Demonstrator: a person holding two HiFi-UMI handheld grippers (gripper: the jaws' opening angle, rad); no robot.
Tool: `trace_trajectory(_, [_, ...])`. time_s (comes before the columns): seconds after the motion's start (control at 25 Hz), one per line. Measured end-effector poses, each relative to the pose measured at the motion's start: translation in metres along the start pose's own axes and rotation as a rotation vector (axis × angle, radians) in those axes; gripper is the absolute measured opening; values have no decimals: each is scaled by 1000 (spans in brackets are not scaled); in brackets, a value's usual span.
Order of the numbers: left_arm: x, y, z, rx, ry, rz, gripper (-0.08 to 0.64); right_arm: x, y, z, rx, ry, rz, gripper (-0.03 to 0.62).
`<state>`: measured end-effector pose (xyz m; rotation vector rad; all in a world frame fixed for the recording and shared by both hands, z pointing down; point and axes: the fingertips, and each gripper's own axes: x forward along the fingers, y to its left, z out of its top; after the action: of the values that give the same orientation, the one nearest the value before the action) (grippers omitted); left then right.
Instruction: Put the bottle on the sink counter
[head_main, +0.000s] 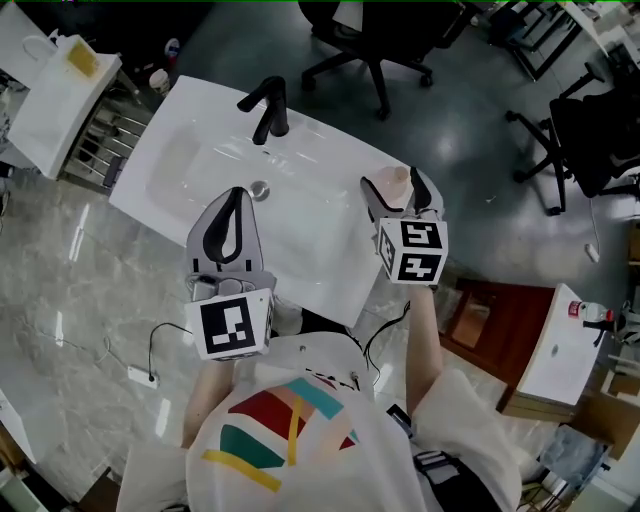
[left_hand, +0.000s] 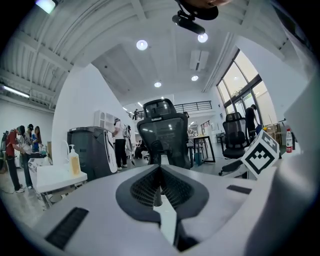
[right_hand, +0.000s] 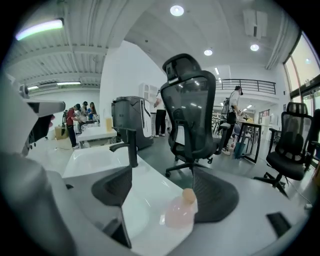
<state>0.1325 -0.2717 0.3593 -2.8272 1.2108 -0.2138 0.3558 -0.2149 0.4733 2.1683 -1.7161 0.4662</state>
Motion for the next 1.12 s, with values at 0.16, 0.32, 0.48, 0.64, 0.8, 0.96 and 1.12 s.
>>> trace_trajectory(0.16, [-4,13,16,-27,-51,20,18,-18,29,43,-19,-100,40,387])
trace_trajectory(0.32, [-15,29,26,-9,-80,58,18,-35,61,82,-12,-199,80,385])
trace_trajectory(0.48, [-24,47,30,1,-61,102,18,-52,97,112,2,-275,140,361])
trace_trajectory(0.64, [-37,73,38,-1,-65,157,18,-62,149,131,0,-311,247,315])
trace_trajectory(0.8, [-58,95,42,5,-75,217,18,-68,200,144,-64,-352,322,245])
trace_trajectory(0.96, [-77,120,41,5,-85,275,18,-70,250,152,-80,-388,401,203])
trace_trajectory(1.12, [-99,141,42,5,-95,325,18,-81,287,161,-100,-428,447,152])
